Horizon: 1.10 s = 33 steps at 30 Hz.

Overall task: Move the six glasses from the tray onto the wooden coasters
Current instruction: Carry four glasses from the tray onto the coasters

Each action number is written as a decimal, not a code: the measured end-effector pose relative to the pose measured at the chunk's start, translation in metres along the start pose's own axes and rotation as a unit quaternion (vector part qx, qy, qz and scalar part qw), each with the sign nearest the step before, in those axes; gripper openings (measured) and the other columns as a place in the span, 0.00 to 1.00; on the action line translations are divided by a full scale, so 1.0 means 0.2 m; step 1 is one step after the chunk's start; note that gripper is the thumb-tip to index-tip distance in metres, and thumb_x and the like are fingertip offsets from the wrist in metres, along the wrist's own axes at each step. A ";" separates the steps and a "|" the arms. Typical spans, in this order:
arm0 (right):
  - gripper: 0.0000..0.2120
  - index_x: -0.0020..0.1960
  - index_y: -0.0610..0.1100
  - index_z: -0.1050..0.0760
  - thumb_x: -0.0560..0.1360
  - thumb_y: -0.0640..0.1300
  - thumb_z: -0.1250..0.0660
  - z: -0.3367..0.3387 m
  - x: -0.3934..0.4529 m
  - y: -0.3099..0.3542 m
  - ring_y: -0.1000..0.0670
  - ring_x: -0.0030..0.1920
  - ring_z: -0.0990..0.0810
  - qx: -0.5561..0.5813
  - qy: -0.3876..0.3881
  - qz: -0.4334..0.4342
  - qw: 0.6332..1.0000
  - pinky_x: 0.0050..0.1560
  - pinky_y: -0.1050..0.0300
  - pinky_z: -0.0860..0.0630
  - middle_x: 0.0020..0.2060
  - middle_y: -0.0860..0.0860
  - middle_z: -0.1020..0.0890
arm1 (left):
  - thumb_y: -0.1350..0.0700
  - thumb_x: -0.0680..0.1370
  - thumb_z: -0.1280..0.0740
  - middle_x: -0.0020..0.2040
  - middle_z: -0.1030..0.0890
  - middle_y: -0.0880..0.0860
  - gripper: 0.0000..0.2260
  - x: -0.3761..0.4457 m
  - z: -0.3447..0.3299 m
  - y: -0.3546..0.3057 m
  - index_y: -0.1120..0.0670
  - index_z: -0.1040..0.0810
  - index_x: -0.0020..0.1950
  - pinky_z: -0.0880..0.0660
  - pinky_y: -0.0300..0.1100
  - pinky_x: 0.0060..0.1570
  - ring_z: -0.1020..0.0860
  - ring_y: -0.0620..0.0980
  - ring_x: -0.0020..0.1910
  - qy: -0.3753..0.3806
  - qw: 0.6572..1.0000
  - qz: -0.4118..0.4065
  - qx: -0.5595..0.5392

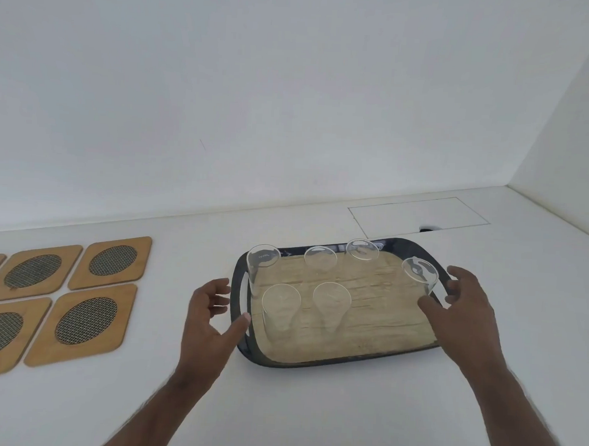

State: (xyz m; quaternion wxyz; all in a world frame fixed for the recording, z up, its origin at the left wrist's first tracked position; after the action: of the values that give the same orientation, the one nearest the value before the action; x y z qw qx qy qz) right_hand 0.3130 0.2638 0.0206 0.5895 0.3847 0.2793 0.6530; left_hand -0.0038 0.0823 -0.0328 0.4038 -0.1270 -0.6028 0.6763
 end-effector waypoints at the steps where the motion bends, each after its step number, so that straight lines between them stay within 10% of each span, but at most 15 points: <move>1: 0.30 0.69 0.50 0.34 0.69 0.44 0.28 0.00 -0.03 0.01 0.48 0.58 0.25 0.011 -0.011 0.006 1.000 0.57 0.48 0.28 0.61 0.49 0.25 | 0.54 0.68 0.27 0.60 0.22 0.49 0.25 -0.01 -0.01 -0.01 0.51 0.27 0.64 0.26 0.35 0.55 0.23 0.48 0.56 0.020 1.000 0.001 -0.002; 8: 0.22 0.63 0.46 0.27 0.70 0.38 0.29 -0.10 -0.22 0.10 0.51 0.53 0.23 0.087 -0.027 0.061 0.994 0.55 0.57 0.29 0.55 0.51 0.22 | 0.48 0.64 0.21 0.64 0.24 0.43 0.33 -0.07 -0.09 -0.03 0.46 0.29 0.67 0.30 0.28 0.57 0.25 0.41 0.62 0.089 0.995 0.038 0.009; 13: 0.22 0.62 0.46 0.26 0.69 0.36 0.28 -0.22 -0.33 0.17 0.58 0.53 0.24 0.103 0.009 0.114 0.988 0.52 0.67 0.31 0.53 0.54 0.21 | 0.51 0.65 0.17 0.64 0.26 0.39 0.39 -0.05 -0.16 -0.01 0.41 0.34 0.70 0.26 0.41 0.61 0.27 0.40 0.63 0.129 0.988 0.080 0.034; 33: 0.38 0.69 0.47 0.35 0.64 0.41 0.21 -0.55 -0.37 0.08 0.49 0.61 0.27 0.127 0.160 0.049 0.978 0.63 0.52 0.29 0.61 0.51 0.26 | 0.49 0.61 0.19 0.56 0.17 0.45 0.32 -0.11 -0.23 0.04 0.44 0.25 0.63 0.18 0.47 0.52 0.18 0.47 0.54 0.072 0.990 0.119 0.000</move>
State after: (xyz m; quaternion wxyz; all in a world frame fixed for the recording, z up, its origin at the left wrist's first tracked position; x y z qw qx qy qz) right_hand 0.2126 0.1977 -0.0396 0.4511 0.3597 0.4314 0.6935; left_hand 0.0378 0.1008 -0.0588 0.3630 -0.2460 -0.5533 0.7083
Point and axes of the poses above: each hand's wrist, its own x-axis towards the middle knuckle, its own z-axis out of the back of the hand, y = z × x, the point moved 2 cm from there along x, towards the middle knuckle
